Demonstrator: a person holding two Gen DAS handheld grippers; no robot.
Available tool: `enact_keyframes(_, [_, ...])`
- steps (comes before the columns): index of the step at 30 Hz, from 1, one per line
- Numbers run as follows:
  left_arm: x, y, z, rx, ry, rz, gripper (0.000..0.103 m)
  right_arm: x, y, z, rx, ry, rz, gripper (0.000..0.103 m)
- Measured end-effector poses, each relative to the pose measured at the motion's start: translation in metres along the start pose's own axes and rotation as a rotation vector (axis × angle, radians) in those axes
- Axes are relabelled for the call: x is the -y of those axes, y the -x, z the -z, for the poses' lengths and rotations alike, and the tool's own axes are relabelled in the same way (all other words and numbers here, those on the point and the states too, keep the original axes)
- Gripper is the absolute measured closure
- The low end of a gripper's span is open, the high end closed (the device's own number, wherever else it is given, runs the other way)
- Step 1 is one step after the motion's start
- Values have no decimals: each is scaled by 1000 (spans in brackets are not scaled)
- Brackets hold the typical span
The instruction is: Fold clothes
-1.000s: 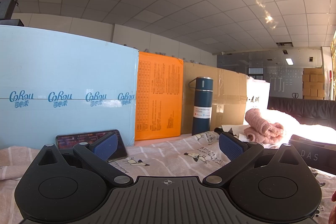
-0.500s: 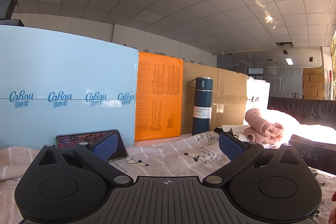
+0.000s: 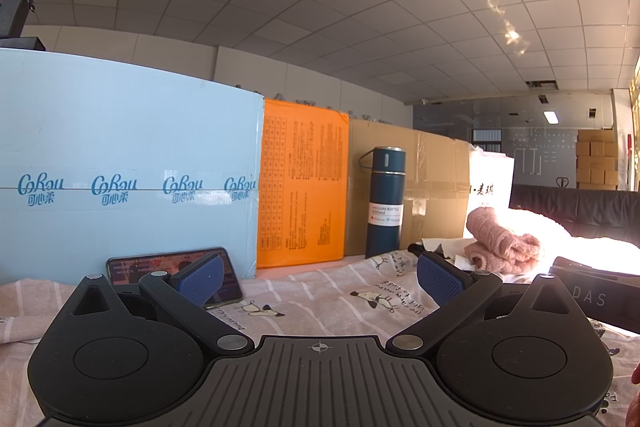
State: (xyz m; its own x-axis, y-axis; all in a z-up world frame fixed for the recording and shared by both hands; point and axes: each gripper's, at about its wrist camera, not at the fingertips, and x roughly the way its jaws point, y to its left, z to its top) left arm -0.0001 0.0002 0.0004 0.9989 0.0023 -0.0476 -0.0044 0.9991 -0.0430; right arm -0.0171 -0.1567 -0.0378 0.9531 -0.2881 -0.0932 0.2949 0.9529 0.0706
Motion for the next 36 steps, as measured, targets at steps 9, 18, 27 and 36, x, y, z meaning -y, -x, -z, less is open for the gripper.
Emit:
enact_keyframes(9, [1, 0, -1, 2, -1, -1, 0, 0, 0, 0, 0, 1, 0, 0])
enact_keyframes(18, [2, -1, 0, 3, -2, -2, 0, 2, 3, 0, 4, -5, -2, 0])
enact_keyframes(27, [2, 0, 0, 6, -4, -3, 0, 1, 3, -1, 4, -9, -6, 0])
enact_keyframes(36, [2, 1, 0, 11, -7, -4, 0, 0, 1, -1, 2, -6, -5, 0])
